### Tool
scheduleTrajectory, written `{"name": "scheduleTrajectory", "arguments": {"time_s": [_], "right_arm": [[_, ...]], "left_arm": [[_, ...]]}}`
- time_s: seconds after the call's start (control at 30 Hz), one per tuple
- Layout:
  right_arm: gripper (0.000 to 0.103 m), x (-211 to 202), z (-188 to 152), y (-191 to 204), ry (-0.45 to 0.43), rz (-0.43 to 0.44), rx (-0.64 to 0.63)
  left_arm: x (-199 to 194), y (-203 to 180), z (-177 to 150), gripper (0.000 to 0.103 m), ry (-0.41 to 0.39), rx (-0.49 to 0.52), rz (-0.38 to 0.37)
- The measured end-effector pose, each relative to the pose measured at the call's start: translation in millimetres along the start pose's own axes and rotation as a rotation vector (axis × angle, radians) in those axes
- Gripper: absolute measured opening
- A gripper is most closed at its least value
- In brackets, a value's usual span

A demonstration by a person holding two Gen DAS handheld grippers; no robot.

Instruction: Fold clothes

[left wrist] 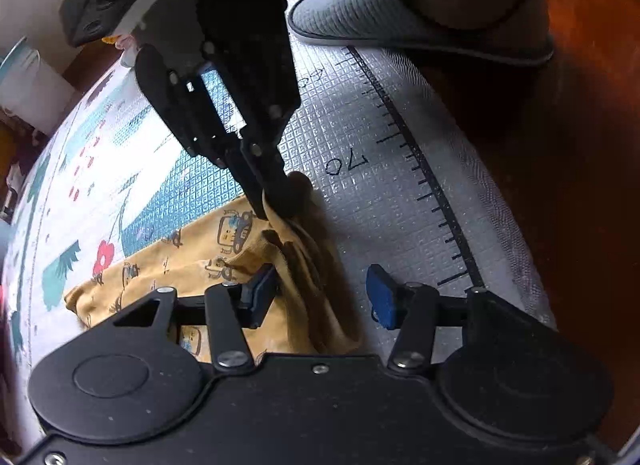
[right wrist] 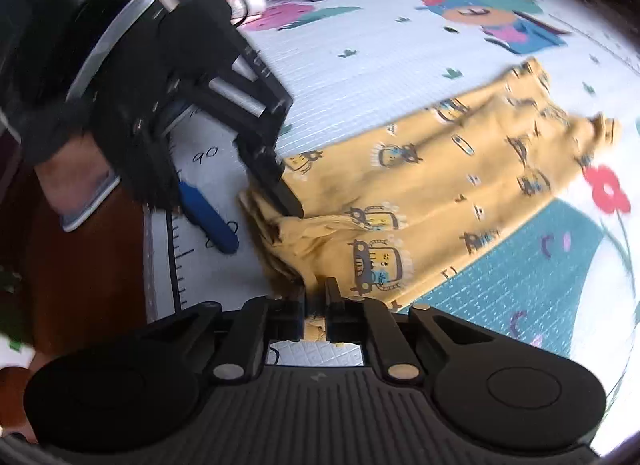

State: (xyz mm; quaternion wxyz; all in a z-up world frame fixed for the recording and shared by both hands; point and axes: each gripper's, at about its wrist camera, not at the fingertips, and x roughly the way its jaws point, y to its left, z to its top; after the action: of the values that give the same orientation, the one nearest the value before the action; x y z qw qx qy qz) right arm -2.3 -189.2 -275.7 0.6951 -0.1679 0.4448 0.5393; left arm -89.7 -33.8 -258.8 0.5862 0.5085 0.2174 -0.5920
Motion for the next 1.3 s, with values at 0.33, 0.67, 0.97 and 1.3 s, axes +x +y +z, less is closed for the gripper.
{"name": "scheduleTrajectory", "arguments": {"time_s": [0.33, 0.67, 0.97, 1.3], "right_arm": [[0.049, -1, -3, 32, 0.028, -0.085, -0.231], [0.053, 17, -22, 85, 0.004, -0.305, -0.678], [0.075, 20, -29, 93, -0.044, -0.387, -0.748], [0.016, 8, 4, 47, -0.026, -0.176, -0.238]], "left_arm": [[2, 57, -13, 0.010, -0.002, -0.356, -0.133], [-4, 128, -58, 0.010, -0.068, -0.750, -0.375], [2, 153, -86, 0.010, -0.091, -0.916, -0.482], [-21, 122, -57, 0.010, -0.081, -0.763, -0.414]]}}
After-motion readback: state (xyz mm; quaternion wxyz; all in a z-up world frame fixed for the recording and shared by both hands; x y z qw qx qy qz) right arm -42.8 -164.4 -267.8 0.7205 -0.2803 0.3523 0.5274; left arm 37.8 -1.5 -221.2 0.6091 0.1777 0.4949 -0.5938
